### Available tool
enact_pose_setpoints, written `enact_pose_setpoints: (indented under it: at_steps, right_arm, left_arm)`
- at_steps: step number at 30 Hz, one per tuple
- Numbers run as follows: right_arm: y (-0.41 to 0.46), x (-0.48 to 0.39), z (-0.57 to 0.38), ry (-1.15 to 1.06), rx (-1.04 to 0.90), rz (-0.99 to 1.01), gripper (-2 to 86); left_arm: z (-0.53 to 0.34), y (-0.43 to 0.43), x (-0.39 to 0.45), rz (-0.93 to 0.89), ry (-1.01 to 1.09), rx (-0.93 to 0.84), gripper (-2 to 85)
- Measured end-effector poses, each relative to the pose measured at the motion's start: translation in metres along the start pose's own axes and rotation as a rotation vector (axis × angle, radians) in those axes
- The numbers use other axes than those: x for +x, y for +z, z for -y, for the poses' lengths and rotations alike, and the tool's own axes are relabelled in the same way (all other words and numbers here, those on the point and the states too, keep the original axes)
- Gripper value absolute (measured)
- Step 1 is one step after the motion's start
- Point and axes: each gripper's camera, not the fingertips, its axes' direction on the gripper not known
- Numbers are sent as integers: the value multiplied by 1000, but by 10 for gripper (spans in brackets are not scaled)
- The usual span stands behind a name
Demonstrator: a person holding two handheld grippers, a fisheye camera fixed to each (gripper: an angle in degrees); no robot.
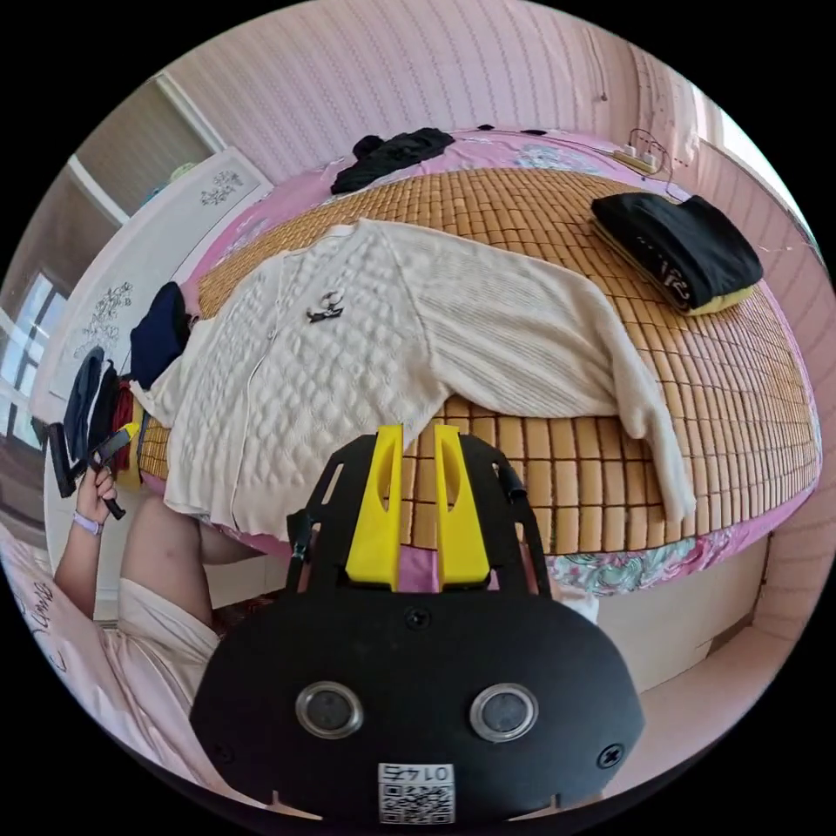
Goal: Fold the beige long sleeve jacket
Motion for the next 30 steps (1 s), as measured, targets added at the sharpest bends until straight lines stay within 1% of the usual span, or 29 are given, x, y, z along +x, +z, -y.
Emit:
enact_pose_setpoints:
  at_steps: [1,3,4,5,6,8,9,10,12,13,15,17,18,19,22,23,25,26,28,30]
  right_arm:
    - [7,-8,2,-30,-24,-9,64]
    - [32,-34,4,-146,-103,-82,62]
    - [36,-39,4,-172,-110,-119,61]
    - [37,-47,2,-249,-87,-171,61]
    - [38,-50,1,-288,-103,-193,60]
    - [37,-49,7,-296,-148,-161,59]
    - [33,-46,15,-309,-157,-146,59]
    - [30,-42,19,-303,-138,-154,58]
    - [21,-20,40,-233,-24,-259,51]
    - [21,-12,47,-202,-8,-295,47]
    - [32,23,69,-68,-25,-422,4]
    - [46,49,76,19,-85,-483,-4]
    - [41,56,73,4,-24,-434,-6]
    - [40,60,73,27,-22,-441,-7]
    - [40,74,71,20,-68,-533,-9]
    - [38,78,68,-5,-55,-530,-9]
    - [35,86,68,12,-85,-545,-8]
    - [31,91,68,21,-100,-522,-8]
    - [21,99,63,65,-99,-482,-6]
    - [-5,113,45,160,-4,-476,3]
  left_arm:
    - [0,23,20,-52,63,-66,49]
    - [-3,56,49,-78,162,-154,51]
    - [-5,76,64,-49,224,-225,50]
    - [-7,86,69,-23,243,-259,46]
    - [-13,90,75,1,261,-219,37]
    - [-15,91,78,-3,298,-213,37]
    - [-12,88,76,-7,319,-238,40]
    - [-7,84,70,-25,318,-249,40]
    - [1,75,56,-38,275,-220,39]
    - [7,70,46,1,246,-190,37]
    - [14,69,30,77,195,-168,32]
    - [18,77,18,87,155,-201,20]
    - [19,82,13,60,138,-214,9]
    - [19,81,12,48,128,-207,0]
    - [19,81,13,19,147,-225,-8]
    - [19,81,12,1,136,-225,-8]
    - [19,86,12,-95,106,-242,-9]
    - [19,87,13,-109,109,-239,-9]
    - [17,91,20,-123,145,-250,-10]
    - [18,89,23,-91,169,-252,-10]
